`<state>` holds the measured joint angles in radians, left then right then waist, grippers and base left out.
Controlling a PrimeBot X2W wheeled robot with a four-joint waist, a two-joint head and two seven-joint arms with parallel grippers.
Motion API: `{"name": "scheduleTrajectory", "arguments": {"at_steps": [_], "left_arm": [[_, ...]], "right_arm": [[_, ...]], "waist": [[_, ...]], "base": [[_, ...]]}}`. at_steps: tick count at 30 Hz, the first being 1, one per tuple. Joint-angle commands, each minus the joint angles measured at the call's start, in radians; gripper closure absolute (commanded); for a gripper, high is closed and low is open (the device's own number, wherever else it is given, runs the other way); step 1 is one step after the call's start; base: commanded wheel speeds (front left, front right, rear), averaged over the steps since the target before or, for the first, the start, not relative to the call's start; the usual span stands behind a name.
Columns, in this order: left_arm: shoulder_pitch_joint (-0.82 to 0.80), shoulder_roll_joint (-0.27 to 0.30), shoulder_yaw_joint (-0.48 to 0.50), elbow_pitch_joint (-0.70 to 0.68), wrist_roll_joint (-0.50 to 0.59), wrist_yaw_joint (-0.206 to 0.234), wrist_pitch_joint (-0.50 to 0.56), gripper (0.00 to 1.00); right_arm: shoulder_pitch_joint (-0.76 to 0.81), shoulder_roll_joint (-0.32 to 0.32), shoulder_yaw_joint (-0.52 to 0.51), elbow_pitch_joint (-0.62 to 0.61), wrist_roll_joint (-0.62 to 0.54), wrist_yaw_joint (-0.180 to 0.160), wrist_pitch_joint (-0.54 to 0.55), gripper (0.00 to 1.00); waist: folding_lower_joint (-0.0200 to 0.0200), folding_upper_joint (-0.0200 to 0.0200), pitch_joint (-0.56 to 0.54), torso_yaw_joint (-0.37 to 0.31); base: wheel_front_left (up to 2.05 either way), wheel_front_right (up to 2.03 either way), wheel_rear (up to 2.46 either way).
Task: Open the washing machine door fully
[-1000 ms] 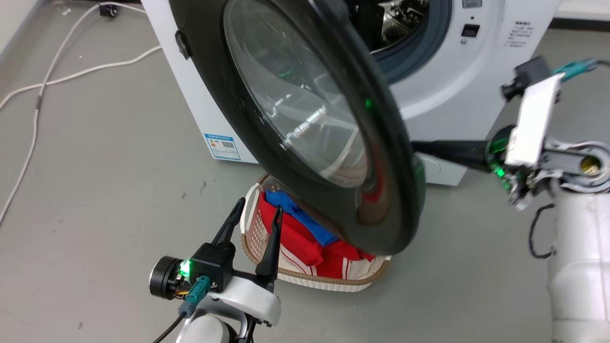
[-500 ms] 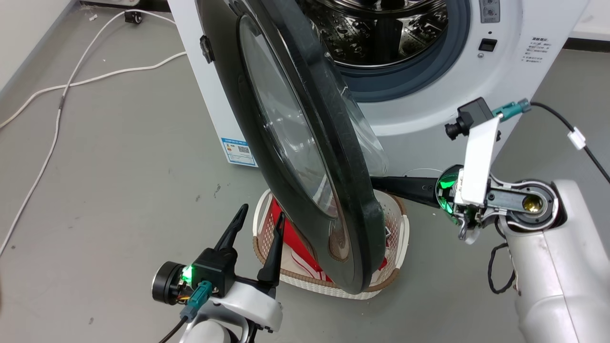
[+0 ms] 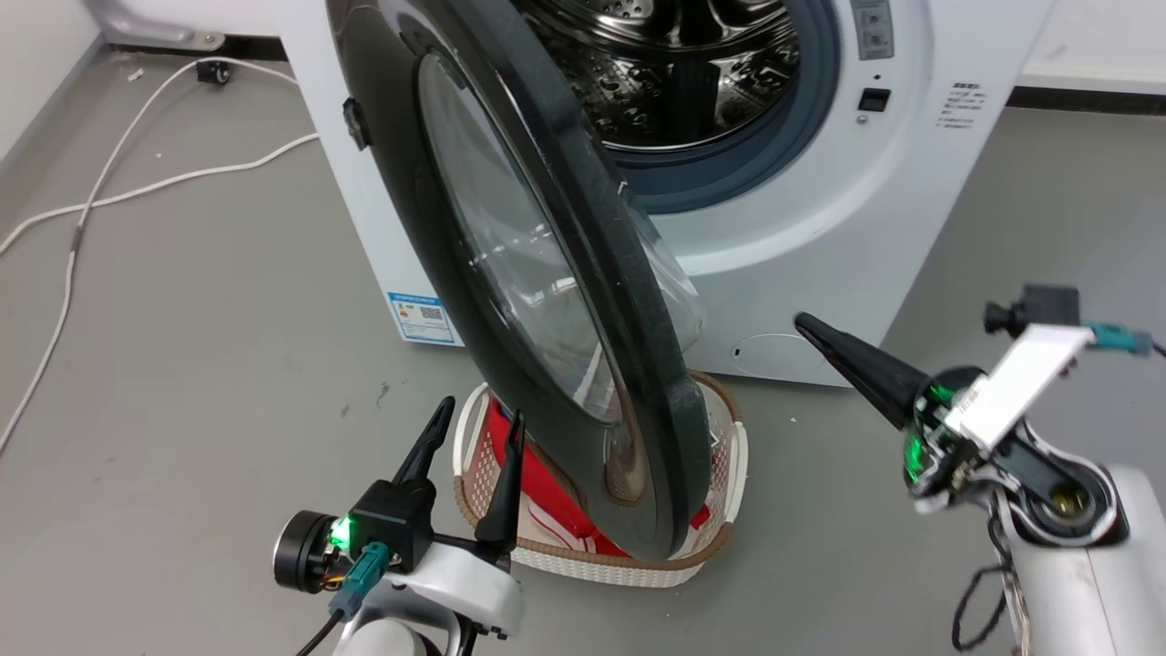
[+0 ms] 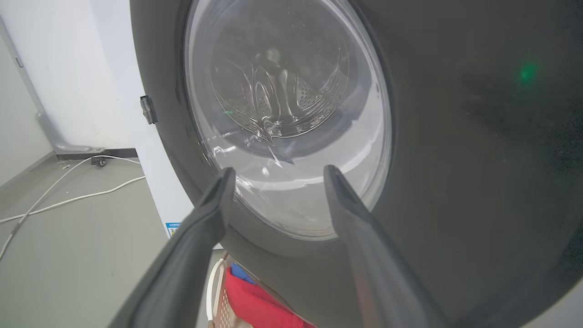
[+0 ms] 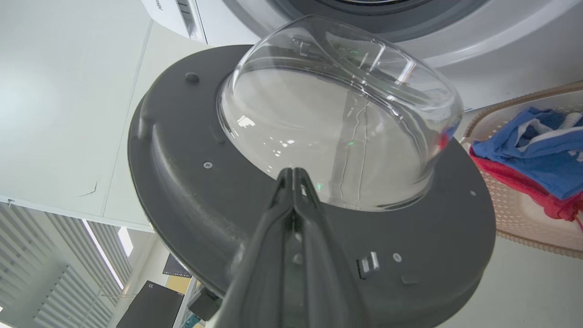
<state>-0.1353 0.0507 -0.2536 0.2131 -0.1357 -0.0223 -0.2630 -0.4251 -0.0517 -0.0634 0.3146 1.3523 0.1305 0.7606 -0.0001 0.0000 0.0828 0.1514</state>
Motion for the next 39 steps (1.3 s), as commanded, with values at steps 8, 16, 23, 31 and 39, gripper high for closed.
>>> {"name": "scheduleTrajectory", "arguments": {"at_steps": [8,16,23,31,39], "left_arm": [[0.032,0.009,0.029,0.007,0.007,-0.011,-0.003,0.00],[0.063,0.013,0.043,0.015,0.005,-0.020,-0.003,0.00],[0.089,0.013,0.057,0.024,-0.005,-0.022,-0.003,0.00],[0.087,0.012,0.065,0.028,-0.005,-0.021,-0.003,0.00],[0.070,0.016,0.082,0.026,0.000,-0.013,-0.003,0.00]], "right_arm": [[0.238,0.001,-0.106,-0.094,0.030,0.000,-0.145,1.00],[0.433,0.001,-0.100,-0.193,0.091,0.000,-0.268,0.00],[0.552,0.000,-0.080,-0.296,-0.024,0.000,-0.446,0.00],[0.543,-0.047,-0.078,-0.395,-0.486,0.000,-0.688,0.00],[0.558,-0.066,-0.066,-0.492,-0.938,0.000,-0.794,0.00]], "waist": [[0.0001,0.0000,-0.040,-0.059],[0.0001,0.0000,-0.069,-0.090],[0.0001,0.0000,-0.089,-0.115],[0.0001,0.0000,-0.091,-0.128],[0.0001,0.0000,-0.090,-0.126]], "base": [[0.00,0.00,0.00],[0.00,0.00,0.00],[0.00,0.00,0.00],[0.00,0.00,0.00],[0.00,0.00,0.00]]}}
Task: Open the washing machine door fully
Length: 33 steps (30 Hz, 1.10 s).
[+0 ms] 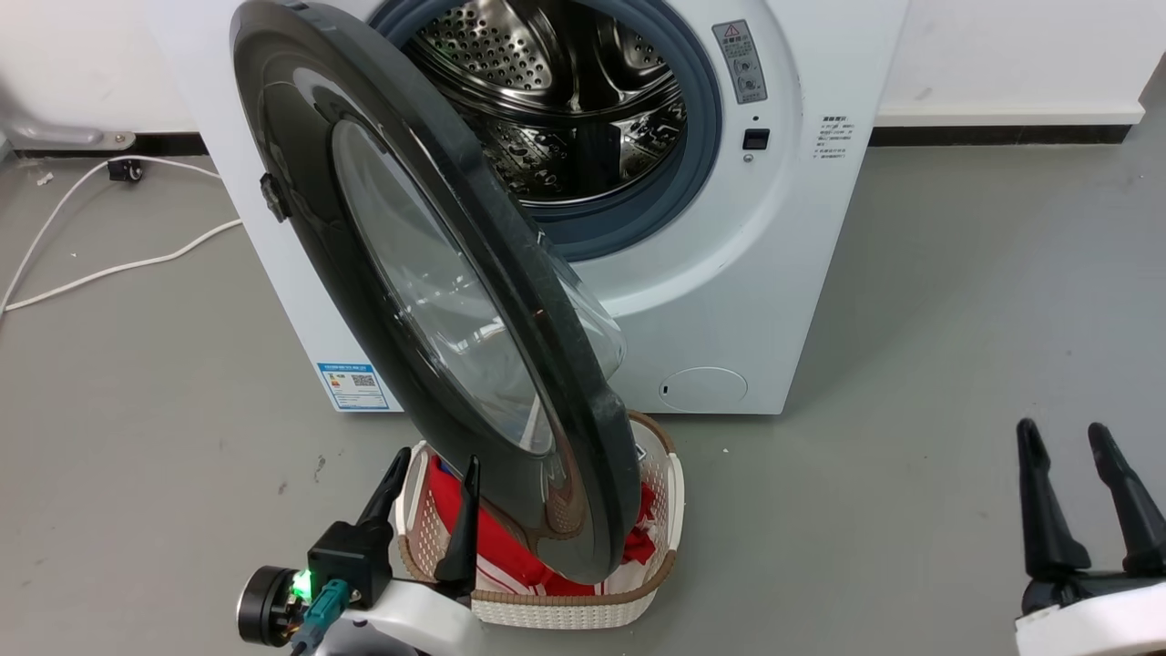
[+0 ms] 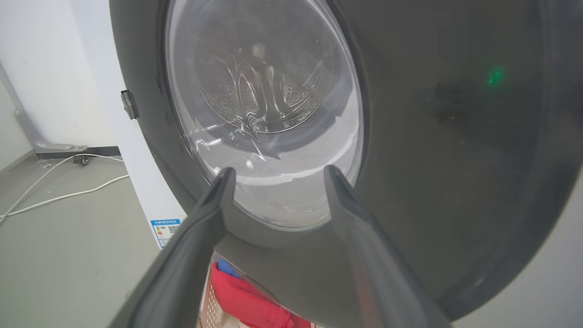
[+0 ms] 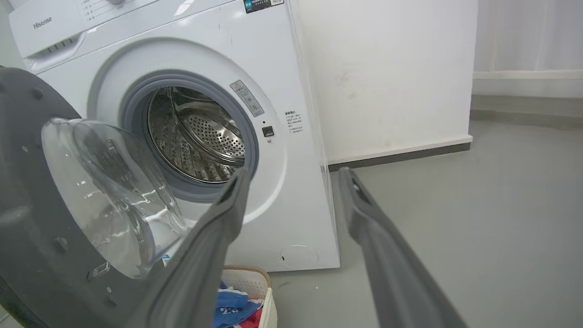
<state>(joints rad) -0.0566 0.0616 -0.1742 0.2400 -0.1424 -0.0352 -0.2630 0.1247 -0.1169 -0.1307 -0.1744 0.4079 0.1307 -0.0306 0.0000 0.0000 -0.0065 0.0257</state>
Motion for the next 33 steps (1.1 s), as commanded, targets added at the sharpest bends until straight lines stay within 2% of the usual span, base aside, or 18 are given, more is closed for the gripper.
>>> {"name": "scheduleTrajectory", "arguments": {"at_steps": [1,5,10,19,31,33], "left_arm": [[-0.009,0.006,0.005,-0.001,0.006,0.001,-0.003,0.00],[-0.005,0.009,0.010,0.002,0.009,0.002,-0.003,0.00],[0.002,0.013,0.014,0.006,0.009,0.002,-0.003,0.00],[0.013,0.018,0.020,0.013,0.010,0.002,-0.003,0.00],[0.003,0.018,0.024,0.012,0.007,0.007,-0.003,0.00],[-0.001,0.017,0.025,0.008,0.005,0.007,-0.003,0.57]], "right_arm": [[0.014,-0.005,0.008,-0.014,-0.044,0.000,-0.007,0.00],[0.041,-0.007,0.029,-0.040,-0.183,0.000,-0.020,0.00],[0.077,0.003,0.061,-0.025,-0.286,0.000,-0.057,0.00],[0.104,0.034,0.062,0.060,-0.279,0.000,-0.103,0.00],[0.084,0.040,0.068,0.068,-0.293,0.000,-0.104,0.00],[0.083,0.041,0.067,0.066,-0.294,0.000,-0.104,0.00]], "waist": [[0.0000,0.0000,-0.001,0.000],[0.0000,0.0000,-0.005,0.002],[0.0000,0.0000,-0.009,0.003],[0.0000,0.0000,-0.021,0.000],[0.0000,0.0000,-0.015,-0.004],[0.0000,0.0000,-0.014,-0.004]], "base": [[0.00,0.00,0.00],[0.00,0.00,0.00],[0.00,0.00,0.00],[0.00,0.00,0.00],[0.00,0.00,0.00],[0.00,0.00,0.00]]}}
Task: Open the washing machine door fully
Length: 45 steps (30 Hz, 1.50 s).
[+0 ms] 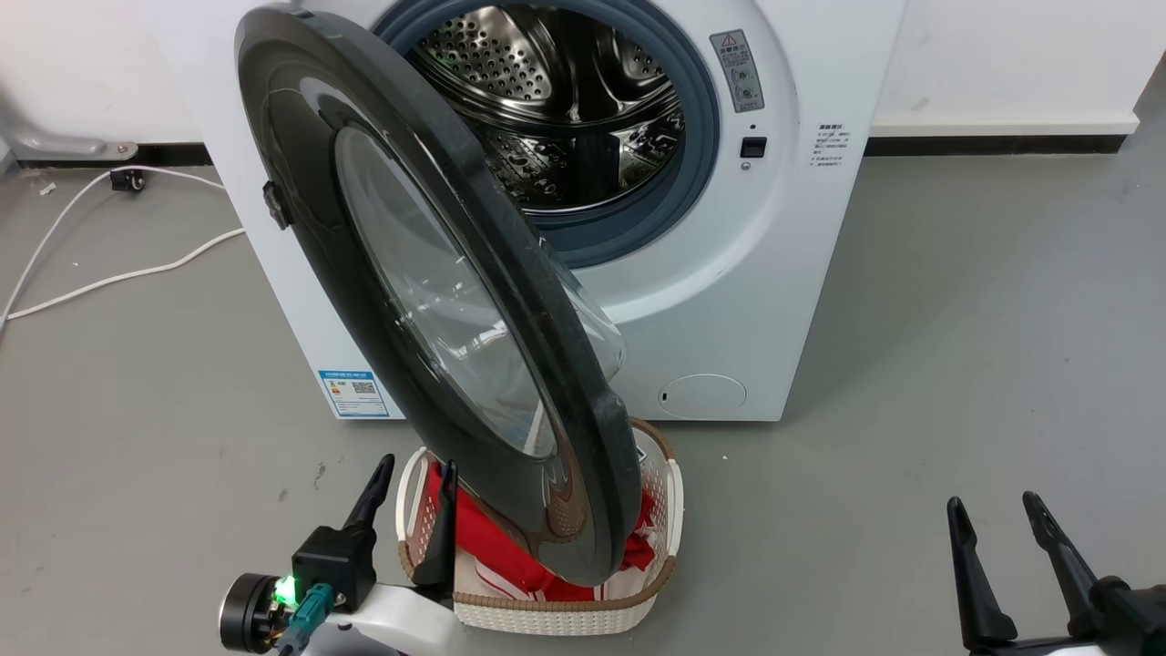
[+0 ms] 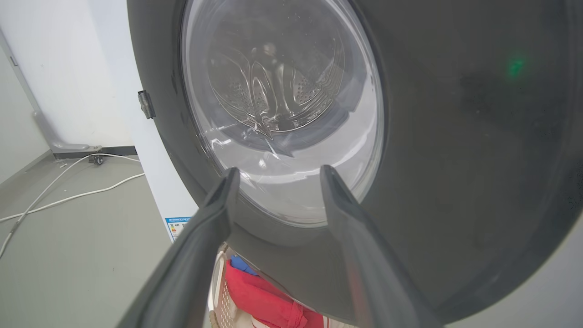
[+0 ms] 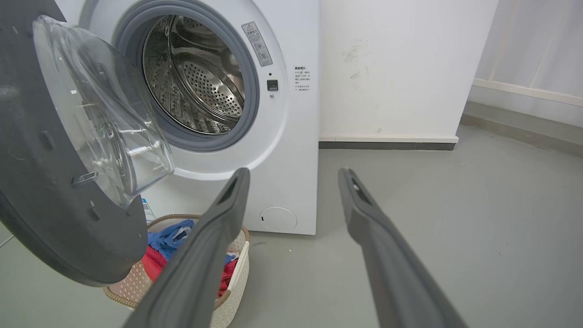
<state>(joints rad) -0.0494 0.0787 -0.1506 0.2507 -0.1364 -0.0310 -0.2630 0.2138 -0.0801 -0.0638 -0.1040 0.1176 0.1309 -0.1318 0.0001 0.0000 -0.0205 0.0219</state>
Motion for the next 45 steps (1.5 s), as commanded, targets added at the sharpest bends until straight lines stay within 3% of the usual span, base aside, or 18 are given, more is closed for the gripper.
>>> {"name": "scheduleTrajectory", "arguments": {"at_steps": [1,2,14,20,28,35,45], "left_arm": [[-0.009,0.000,0.002,-0.004,-0.002,0.003,-0.003,0.84],[-0.011,0.000,0.003,-0.006,-0.003,0.003,-0.003,1.00],[-0.059,0.011,0.023,-0.056,-0.024,0.008,0.009,1.00],[-0.126,0.029,0.044,-0.163,-0.023,0.023,0.031,1.00],[-0.233,0.026,0.028,-0.412,0.007,0.056,0.082,1.00],[-0.319,0.005,-0.054,-0.578,0.014,0.051,0.133,1.00],[-0.332,-0.023,-0.303,-0.642,-0.071,0.006,0.238,1.00]], "right_arm": [[-0.007,0.006,0.001,-0.005,-0.005,0.000,-0.004,0.00],[-0.008,0.006,0.002,-0.006,-0.005,0.000,-0.004,0.00],[-0.009,0.016,0.001,-0.013,-0.015,0.000,0.002,0.00],[-0.012,0.019,-0.001,-0.012,-0.016,0.000,0.002,0.00],[-0.015,0.024,-0.003,-0.002,-0.009,0.000,0.003,0.00],[-0.020,0.026,-0.003,0.005,-0.006,0.000,0.005,0.00],[-0.021,0.027,0.000,0.015,0.004,0.000,-0.001,0.00]], "waist": [[-0.0001,0.0000,0.001,0.000],[-0.0001,0.0000,0.002,-0.001],[-0.0001,0.0000,0.009,-0.003],[-0.0001,0.0000,0.011,0.003],[-0.0001,0.0000,0.008,0.007],[-0.0001,0.0000,0.007,0.009],[-0.0001,0.0000,0.004,0.012]], "base": [[0.00,0.00,0.00],[0.00,0.00,0.00],[0.00,0.00,0.00],[0.00,0.00,0.00],[0.00,0.00,0.00],[0.00,0.00,0.00],[0.00,0.00,0.00]]}}
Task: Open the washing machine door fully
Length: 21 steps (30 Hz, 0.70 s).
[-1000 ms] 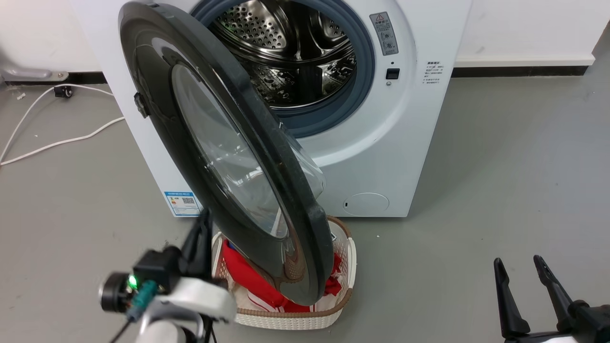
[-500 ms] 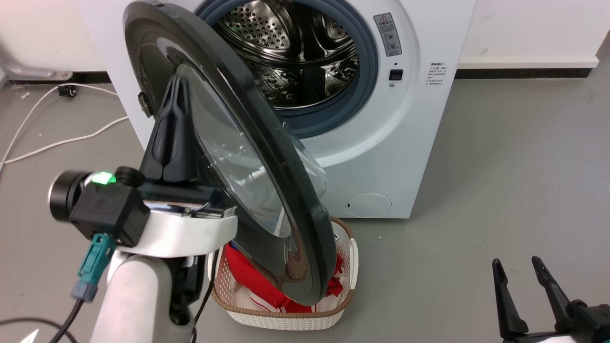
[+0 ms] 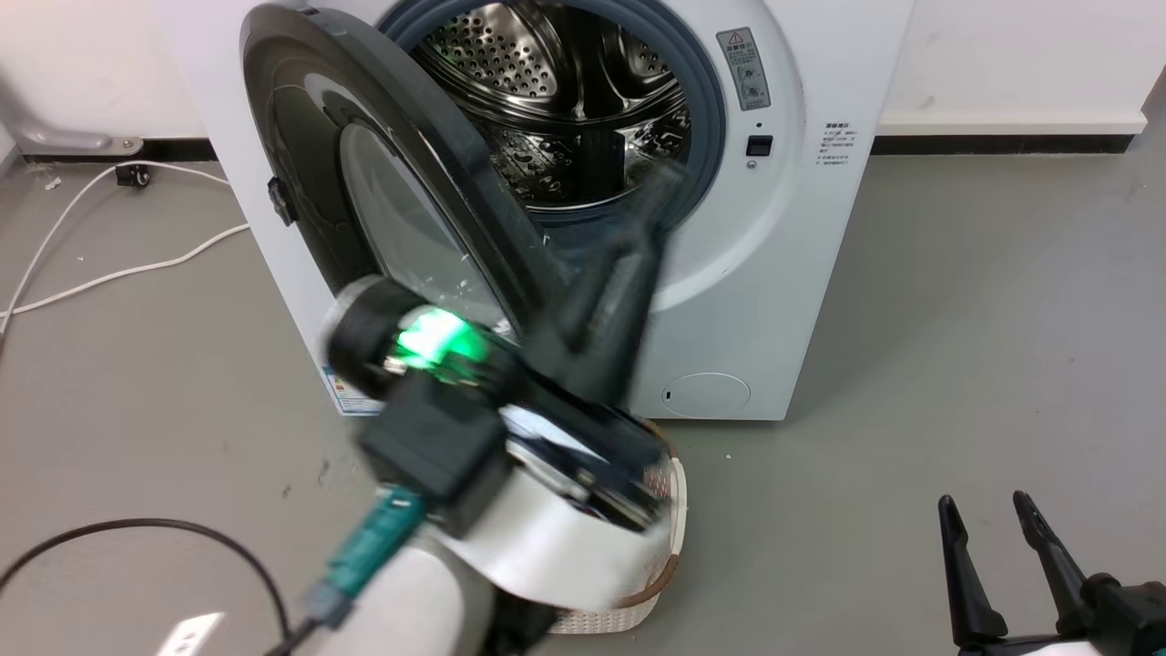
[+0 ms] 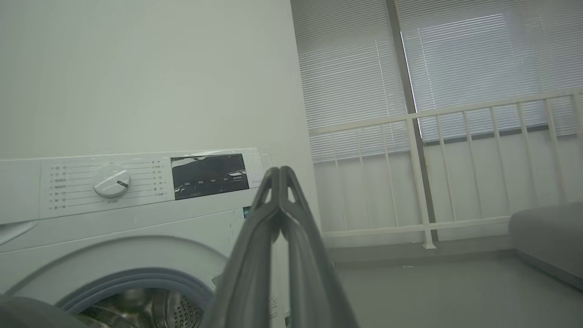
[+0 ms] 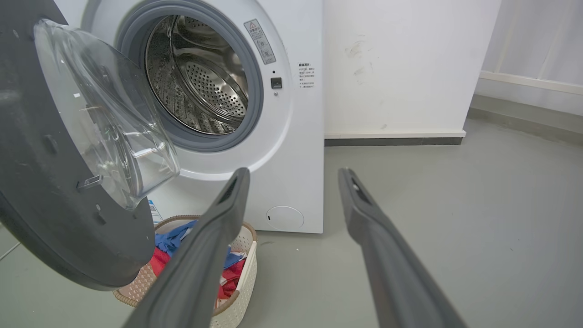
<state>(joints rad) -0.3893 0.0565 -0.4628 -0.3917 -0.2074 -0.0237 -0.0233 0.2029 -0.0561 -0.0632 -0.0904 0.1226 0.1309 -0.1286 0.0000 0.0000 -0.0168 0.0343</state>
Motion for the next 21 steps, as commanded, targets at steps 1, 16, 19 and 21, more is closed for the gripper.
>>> {"name": "scheduleTrajectory", "arguments": {"at_steps": [1,16,19,21], "left_arm": [[0.017,-0.001,-0.019,0.007,-0.008,-0.006,0.012,1.00],[0.201,0.013,-0.322,0.231,-0.123,-0.035,0.223,1.00],[0.211,0.020,-0.313,0.283,-0.118,-0.018,0.224,1.00],[0.202,0.024,-0.296,0.318,-0.107,0.000,0.211,1.00]], "right_arm": [[-0.010,0.003,-0.001,0.002,0.001,0.000,-0.006,0.00],[-0.015,0.005,-0.004,0.010,0.004,0.000,-0.006,0.00],[-0.019,0.005,-0.004,0.016,0.007,0.000,-0.005,0.00],[-0.022,0.005,-0.006,0.019,0.008,0.000,-0.007,0.00]], "waist": [[0.0000,0.0000,0.000,0.001],[0.0000,0.0000,0.014,0.004],[0.0000,0.0000,0.021,-0.001],[0.0000,0.0000,0.027,-0.005]], "base": [[0.00,0.00,0.00],[0.00,0.00,0.00],[0.00,0.00,0.00],[0.00,0.00,0.00]]}}
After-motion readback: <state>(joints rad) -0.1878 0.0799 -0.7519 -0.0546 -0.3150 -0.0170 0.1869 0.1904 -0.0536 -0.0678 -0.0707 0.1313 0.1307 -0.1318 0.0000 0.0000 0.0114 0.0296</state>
